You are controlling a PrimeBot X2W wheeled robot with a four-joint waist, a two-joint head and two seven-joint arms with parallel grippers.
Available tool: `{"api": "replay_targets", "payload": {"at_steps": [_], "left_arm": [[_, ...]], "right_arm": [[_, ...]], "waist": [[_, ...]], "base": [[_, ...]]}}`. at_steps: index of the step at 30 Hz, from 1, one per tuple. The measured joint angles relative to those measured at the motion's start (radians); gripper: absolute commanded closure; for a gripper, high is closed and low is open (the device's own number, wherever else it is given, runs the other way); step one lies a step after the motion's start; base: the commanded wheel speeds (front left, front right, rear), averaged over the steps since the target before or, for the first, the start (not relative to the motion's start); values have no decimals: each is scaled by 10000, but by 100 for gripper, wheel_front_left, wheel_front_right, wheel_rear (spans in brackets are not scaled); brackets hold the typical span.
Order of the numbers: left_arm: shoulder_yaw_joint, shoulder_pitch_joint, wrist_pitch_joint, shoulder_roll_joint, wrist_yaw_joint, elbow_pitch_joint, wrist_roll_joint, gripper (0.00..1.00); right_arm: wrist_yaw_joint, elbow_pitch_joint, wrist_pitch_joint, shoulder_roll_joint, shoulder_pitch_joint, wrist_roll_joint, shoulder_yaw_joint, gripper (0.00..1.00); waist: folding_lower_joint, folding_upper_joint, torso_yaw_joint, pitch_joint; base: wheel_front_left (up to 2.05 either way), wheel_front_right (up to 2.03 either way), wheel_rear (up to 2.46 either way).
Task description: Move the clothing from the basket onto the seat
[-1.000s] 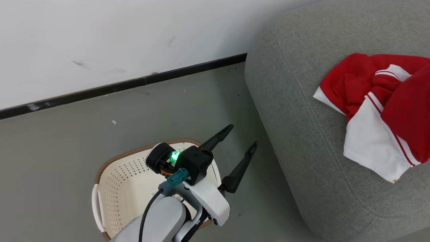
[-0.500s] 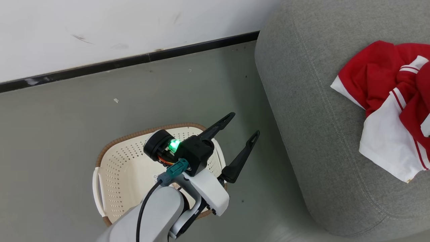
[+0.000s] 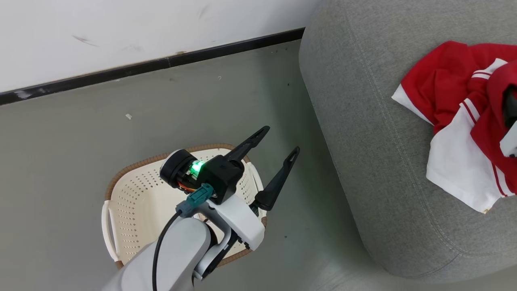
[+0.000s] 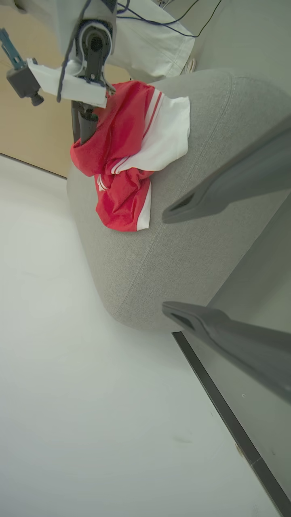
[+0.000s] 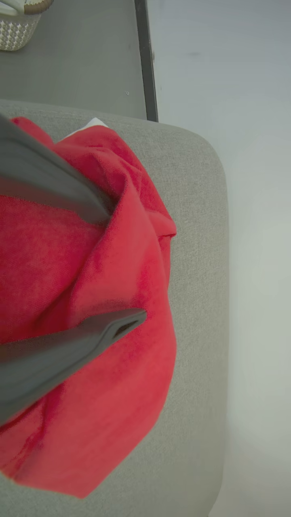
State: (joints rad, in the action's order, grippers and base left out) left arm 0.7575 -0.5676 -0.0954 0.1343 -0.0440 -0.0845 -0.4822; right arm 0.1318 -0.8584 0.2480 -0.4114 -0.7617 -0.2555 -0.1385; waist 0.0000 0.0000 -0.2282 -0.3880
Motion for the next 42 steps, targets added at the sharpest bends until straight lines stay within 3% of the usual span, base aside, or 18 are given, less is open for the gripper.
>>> {"api": "replay_targets", "payload": {"at_steps": [8,28,34,42], "left_arm": [[-268,23,-130,128,-10,-270,-113,0],[-892,740,-742,272,-232,-671,-654,0],[-1256,1031,-963,324,-339,-784,-823,0],[-1946,1595,-1187,569,-840,-976,-1028,0]], "right_arm": [[0,1068,17,-77,283,4,383,0],[0,3120,27,-79,2650,213,817,0],[0,3866,29,215,2875,303,867,0],[0,4788,29,727,3078,679,558,0]], "waist": [[0,0,-252,202],[0,0,-841,1065],[0,0,-950,1360],[0,0,-808,1786]], "base": [[0,0,0],[0,0,0],[0,0,0],[0,0,0]]}}
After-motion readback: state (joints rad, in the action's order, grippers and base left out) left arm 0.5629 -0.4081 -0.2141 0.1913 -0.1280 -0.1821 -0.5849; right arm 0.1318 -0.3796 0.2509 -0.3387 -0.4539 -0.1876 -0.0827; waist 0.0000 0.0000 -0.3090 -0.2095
